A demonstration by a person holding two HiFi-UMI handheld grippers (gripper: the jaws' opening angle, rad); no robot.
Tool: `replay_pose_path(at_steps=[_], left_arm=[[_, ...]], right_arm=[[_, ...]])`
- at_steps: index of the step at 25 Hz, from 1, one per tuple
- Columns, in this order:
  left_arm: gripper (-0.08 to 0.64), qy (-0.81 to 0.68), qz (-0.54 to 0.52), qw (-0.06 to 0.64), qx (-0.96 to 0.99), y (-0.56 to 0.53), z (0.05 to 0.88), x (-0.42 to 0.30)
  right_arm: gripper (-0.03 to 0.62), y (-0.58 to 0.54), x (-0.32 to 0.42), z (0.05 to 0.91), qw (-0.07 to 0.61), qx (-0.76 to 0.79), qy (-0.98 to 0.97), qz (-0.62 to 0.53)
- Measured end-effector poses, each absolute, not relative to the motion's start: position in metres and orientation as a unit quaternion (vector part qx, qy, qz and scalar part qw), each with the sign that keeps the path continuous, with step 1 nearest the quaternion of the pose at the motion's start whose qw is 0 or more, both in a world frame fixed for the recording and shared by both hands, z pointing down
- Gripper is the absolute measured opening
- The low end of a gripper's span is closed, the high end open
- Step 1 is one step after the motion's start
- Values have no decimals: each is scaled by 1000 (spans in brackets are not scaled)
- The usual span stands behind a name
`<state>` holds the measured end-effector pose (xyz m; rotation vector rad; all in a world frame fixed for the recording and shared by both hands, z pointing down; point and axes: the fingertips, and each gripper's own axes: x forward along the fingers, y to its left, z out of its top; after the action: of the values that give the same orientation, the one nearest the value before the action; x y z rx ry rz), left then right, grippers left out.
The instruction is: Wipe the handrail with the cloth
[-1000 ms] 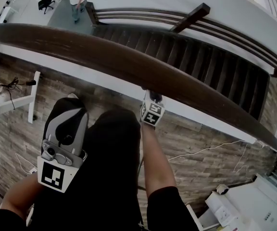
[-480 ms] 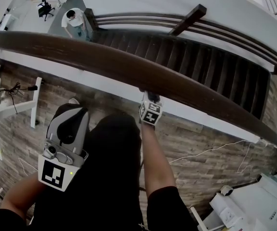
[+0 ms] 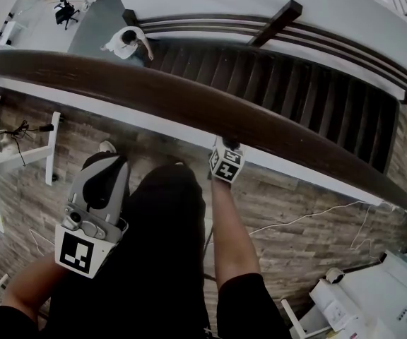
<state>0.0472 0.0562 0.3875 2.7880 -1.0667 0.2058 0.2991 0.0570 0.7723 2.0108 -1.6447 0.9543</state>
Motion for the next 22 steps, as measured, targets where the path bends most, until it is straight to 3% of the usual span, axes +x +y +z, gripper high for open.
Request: replay_pose_path(at_steps=[16,22], left_arm=[[0,-357,67,92,927,68,391,72],[0,-360,64,99,926,66,388,64]], right_arm=[[163,110,390,776,212,752,-516,351],[163,113,377,744,183,760,-525,336]])
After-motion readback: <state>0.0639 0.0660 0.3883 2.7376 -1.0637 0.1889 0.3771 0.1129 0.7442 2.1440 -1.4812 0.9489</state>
